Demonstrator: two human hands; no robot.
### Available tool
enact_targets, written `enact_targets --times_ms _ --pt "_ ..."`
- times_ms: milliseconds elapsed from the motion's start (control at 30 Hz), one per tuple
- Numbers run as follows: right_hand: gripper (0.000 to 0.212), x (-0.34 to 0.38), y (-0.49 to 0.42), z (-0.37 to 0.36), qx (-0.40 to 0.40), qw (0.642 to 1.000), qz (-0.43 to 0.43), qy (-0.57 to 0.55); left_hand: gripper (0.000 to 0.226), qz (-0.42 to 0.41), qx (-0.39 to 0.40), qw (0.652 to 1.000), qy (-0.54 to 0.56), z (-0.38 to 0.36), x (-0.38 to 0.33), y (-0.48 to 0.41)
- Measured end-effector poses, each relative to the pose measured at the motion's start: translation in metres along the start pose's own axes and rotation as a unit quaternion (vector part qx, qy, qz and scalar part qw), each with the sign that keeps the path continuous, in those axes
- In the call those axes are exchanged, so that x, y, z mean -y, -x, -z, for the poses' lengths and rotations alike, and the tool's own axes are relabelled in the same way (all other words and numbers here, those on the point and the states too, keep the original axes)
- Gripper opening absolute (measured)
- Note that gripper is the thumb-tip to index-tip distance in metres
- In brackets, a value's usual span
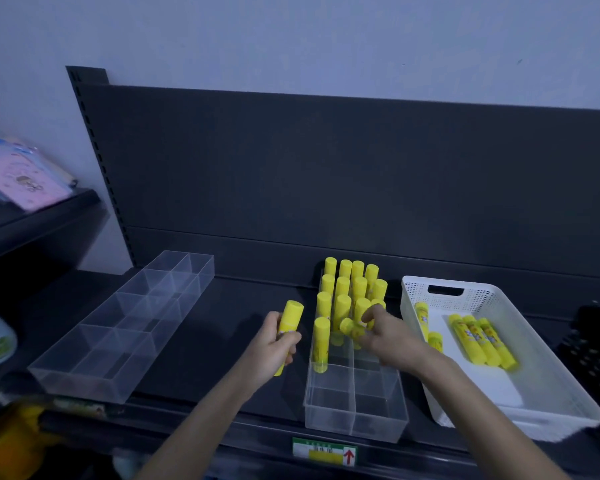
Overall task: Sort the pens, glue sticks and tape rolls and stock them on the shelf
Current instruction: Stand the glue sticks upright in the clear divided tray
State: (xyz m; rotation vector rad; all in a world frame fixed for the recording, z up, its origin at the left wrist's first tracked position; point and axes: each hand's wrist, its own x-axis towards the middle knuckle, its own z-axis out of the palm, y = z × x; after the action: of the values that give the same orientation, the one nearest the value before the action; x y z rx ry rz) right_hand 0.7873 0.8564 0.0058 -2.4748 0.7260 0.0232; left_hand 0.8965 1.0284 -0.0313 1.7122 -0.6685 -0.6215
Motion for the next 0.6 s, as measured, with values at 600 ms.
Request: enact_targets --times_ms 600 --pt "0.031 0.009 -0.021 -0.038 -0.067 0.997 0.018 0.029 0.02 -0.066 -0.049 0.997 -0.015 0.013 0.007 0.002"
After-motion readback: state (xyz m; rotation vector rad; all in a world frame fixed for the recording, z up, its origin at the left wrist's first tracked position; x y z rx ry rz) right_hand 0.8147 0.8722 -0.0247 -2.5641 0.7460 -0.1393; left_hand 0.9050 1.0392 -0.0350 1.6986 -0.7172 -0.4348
